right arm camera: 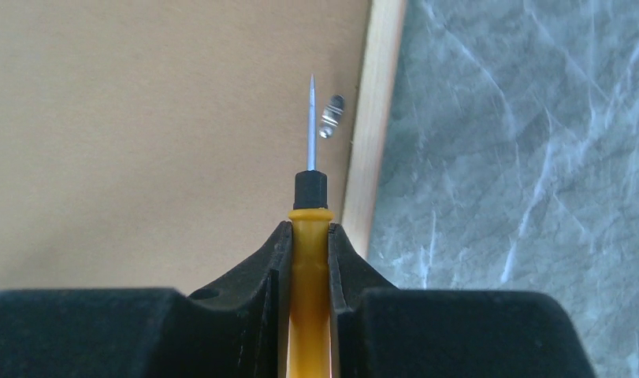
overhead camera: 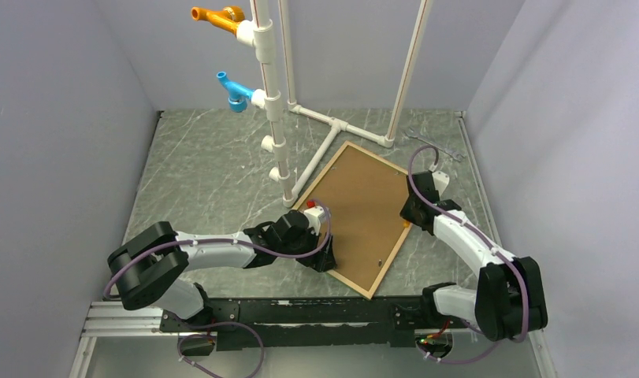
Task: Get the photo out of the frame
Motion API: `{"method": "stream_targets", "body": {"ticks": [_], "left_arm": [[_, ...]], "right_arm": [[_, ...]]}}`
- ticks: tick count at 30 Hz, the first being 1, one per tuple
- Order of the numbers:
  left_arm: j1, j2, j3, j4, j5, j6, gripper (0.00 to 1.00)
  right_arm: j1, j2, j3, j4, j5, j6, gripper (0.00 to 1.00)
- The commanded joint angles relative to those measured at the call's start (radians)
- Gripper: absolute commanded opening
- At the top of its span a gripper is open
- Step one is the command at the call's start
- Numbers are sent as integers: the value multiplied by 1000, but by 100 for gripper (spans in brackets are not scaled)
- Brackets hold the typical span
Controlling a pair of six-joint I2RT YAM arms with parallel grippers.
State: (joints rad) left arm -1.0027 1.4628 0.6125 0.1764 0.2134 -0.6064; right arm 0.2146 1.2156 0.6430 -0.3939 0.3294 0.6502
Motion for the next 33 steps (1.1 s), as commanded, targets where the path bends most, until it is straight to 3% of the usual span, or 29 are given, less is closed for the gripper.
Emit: {"method": "stream_targets", "body": {"ticks": [1,6,16,33], "left_arm": [[1,-31,-19,-38,21,-7,81],[1,-56,-17,-27,47,-7,83],[5,-53,-29,19,85,-24,84],[7,-33,-34,54,116,-40,84]], "right_arm": [[-3,-58,96,64,-49,-99,0],[-52,39,207,17,-122,-157,0],[-318,244,267,130,-652,-193,0],[-356,480,376,179,-805,-5,0]]}}
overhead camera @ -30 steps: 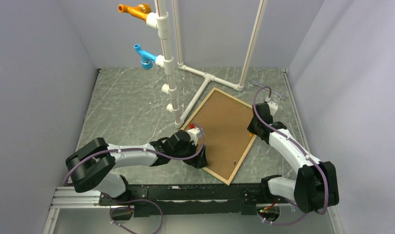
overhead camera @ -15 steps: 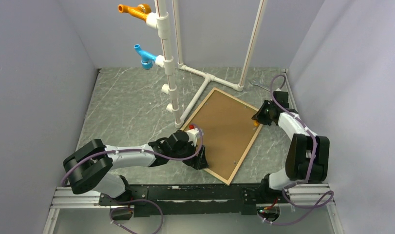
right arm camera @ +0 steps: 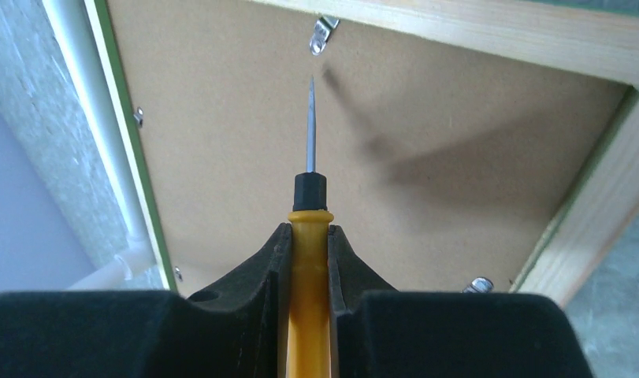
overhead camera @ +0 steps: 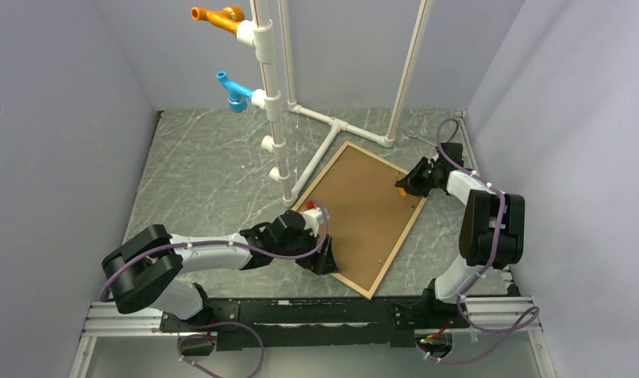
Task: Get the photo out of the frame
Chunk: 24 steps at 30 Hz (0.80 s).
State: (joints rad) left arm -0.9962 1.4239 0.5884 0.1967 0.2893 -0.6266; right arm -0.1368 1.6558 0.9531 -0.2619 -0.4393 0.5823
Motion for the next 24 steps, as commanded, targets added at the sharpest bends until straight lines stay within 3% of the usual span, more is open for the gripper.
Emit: {"method": "stream_targets", "body": {"ticks": [1,9,15,24], "left_arm": [[0,7,-14,42,44,-23,84],[0,8,-29,65,54,-37,84],[1,12,-29,74,62,-39,84],[1,13,-34,73,59,-39,84]], "right_arm": [[-4,51,76,47,-28,69,0],[-4,98,108,92,-19,115,0],[-4,155,143,28,31,129,0],[-5,116,140,-91,205,157,0]]}}
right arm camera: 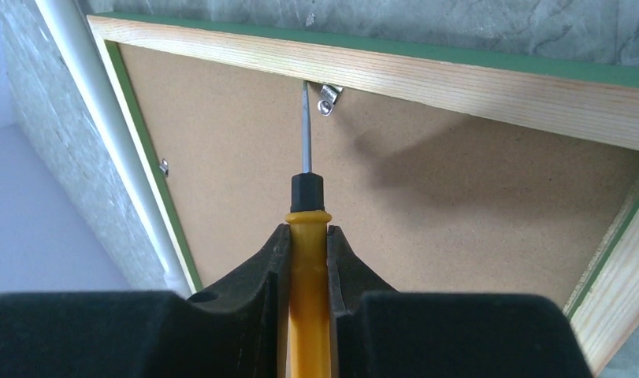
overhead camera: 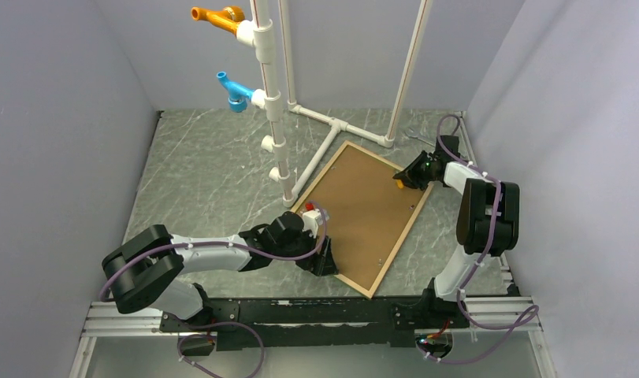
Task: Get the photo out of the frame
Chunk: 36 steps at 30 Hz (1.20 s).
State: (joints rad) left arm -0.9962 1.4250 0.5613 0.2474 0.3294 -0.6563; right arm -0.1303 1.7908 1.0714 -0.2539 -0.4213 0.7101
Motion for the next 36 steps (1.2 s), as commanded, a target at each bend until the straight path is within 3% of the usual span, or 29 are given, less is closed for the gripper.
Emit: {"method": "stream_targets", "body": {"ticks": [1,23,36], "left_arm": [[1,13,-6,23,18,-9,84],[0,39,-5,46,22,-10,84],[-1,38,2,41,26,-3,84]], "right_arm": [[-11,-28,16,-105,197,35,0],[-11,-121,-29,-200,254,127,0],[-11,-218,-86,-173,152,108,0]]}}
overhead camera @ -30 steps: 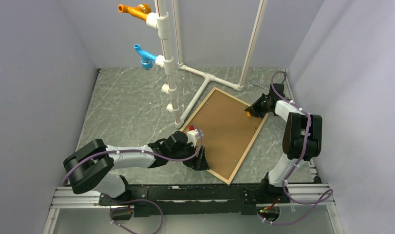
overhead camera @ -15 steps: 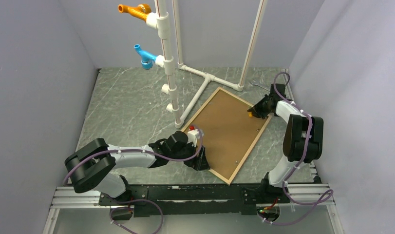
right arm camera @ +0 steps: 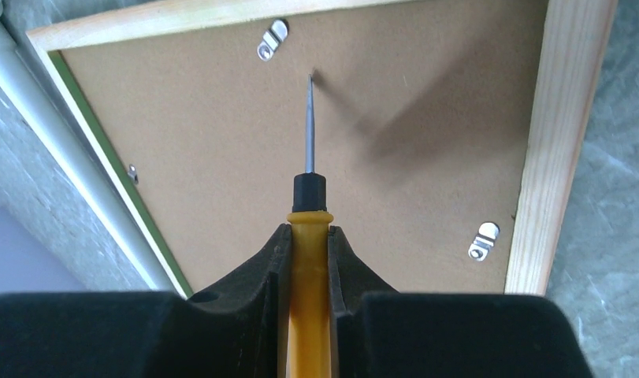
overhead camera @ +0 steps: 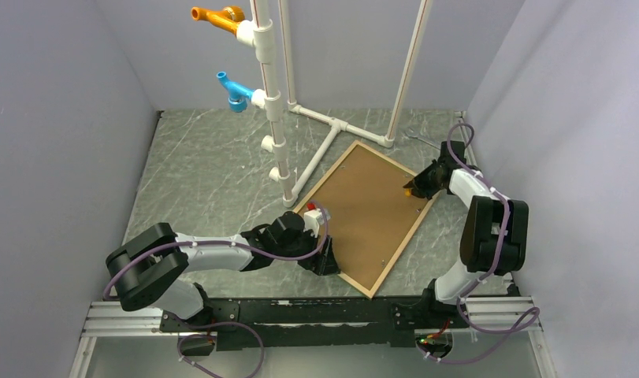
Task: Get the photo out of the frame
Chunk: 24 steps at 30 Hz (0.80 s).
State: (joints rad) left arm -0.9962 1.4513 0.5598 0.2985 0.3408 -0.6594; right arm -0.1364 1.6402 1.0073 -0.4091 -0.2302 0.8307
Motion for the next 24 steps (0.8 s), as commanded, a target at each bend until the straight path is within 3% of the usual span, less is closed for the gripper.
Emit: {"method": "stream_targets", "body": {"ticks": [1,4,17,24], "left_arm": [[0,11,4,-11,15,1,84],[0,5,7,-18,13,4,84],[0,4,-3,-14,12,-2,84],[0,14,-5,-1,23,-5,84]], "right_arm": [[-5,-76,-14,-15,-26,-26,0],[-6,-56,40,-54,6,-56,0],[-5,82,157,-10,-118,7,0],[-7,119,178,-24,-74,18,0]]}}
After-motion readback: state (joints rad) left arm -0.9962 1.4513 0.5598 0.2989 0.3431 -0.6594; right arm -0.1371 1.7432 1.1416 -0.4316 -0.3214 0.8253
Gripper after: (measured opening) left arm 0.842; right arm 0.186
